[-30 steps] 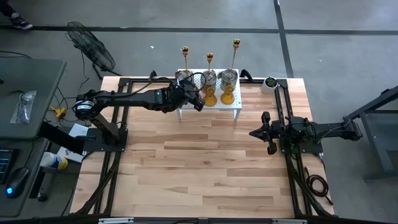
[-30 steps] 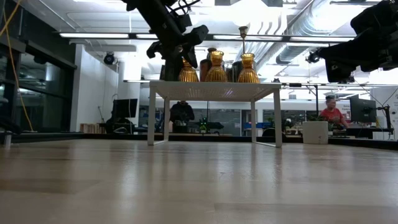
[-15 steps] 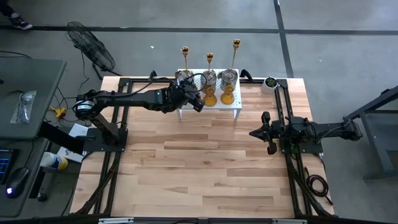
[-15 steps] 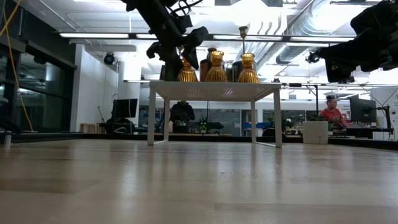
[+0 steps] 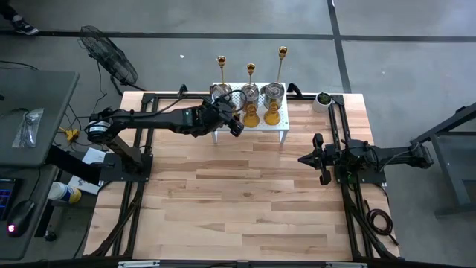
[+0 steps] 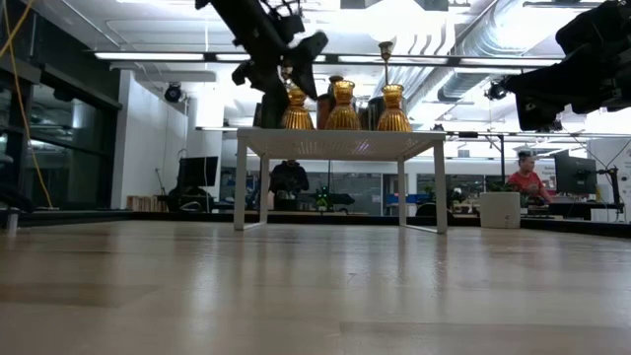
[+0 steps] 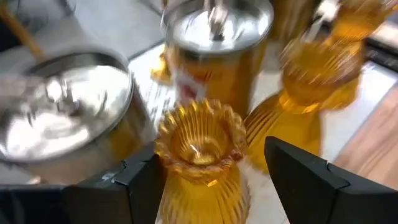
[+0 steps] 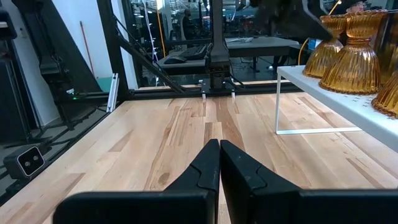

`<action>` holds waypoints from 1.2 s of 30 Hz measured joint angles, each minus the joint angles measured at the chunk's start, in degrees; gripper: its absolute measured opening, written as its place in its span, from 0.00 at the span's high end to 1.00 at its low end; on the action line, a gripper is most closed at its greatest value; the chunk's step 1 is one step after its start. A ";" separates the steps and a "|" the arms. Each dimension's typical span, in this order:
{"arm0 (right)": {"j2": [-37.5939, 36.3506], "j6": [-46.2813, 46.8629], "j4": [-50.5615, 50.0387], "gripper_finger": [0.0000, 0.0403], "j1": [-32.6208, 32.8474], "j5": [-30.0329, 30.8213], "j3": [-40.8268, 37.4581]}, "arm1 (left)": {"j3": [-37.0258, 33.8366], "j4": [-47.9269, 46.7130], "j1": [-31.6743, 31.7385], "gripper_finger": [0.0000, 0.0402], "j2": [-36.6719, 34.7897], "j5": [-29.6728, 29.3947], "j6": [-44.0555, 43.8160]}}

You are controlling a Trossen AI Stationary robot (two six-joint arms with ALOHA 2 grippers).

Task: Pick & Place candle stick holders
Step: Put the brown glass candle holder on the shelf, then return to Home Position

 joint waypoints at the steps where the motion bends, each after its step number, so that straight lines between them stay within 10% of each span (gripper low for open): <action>1: 0.00 0.02 0.02 0.99 0.00 0.00 0.02 | 0.10 0.59 -0.40 0.36 -0.17 0.04 0.48; 15: 0.29 0.02 0.02 0.99 0.00 0.03 0.00 | -3.81 0.63 -2.55 0.36 -5.83 -4.56 3.98; 36: 0.37 0.02 -0.02 0.99 0.00 0.02 0.02 | -5.43 0.92 -2.02 0.36 -7.53 3.38 4.38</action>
